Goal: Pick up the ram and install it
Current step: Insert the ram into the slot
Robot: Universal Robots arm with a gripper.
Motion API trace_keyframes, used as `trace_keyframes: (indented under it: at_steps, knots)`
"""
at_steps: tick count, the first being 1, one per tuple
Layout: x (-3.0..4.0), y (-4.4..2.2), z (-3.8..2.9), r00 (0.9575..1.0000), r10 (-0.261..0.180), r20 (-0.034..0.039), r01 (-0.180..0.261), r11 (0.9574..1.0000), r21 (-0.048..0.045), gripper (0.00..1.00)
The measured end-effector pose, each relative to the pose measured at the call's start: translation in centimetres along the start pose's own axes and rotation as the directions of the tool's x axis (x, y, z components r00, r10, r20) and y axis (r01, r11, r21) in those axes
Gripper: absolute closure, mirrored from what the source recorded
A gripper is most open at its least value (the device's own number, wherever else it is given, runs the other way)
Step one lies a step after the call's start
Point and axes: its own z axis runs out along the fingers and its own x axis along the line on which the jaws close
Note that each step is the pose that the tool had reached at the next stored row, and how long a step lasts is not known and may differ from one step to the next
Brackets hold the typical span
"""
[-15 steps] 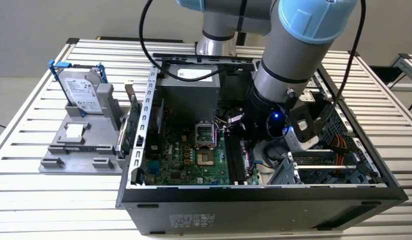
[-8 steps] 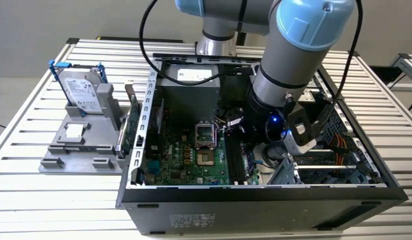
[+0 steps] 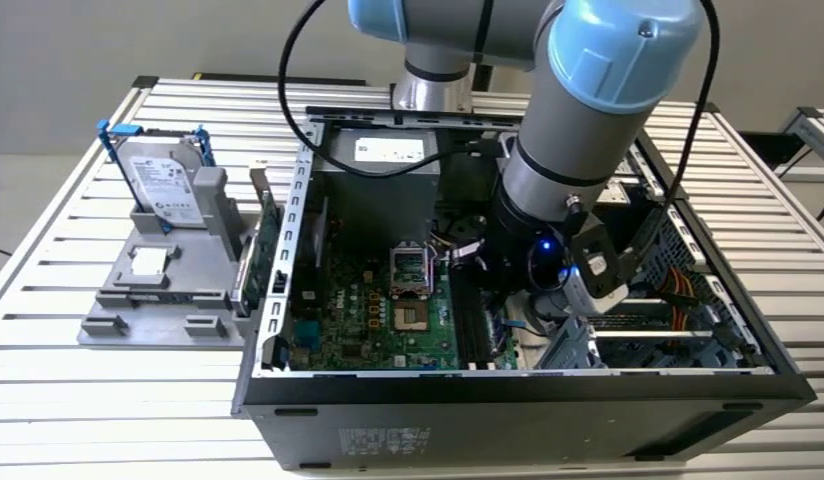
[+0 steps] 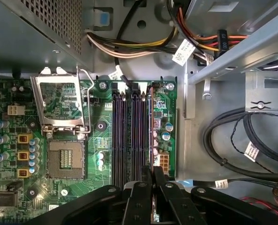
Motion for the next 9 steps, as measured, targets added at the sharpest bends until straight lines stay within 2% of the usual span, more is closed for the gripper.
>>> trace_keyframes:
  at_steps: [9]
  knots:
    - [0.11,-0.28,0.36,1.0000,-0.004,-0.0008,0.004,1.0000,0.0002,1.00]
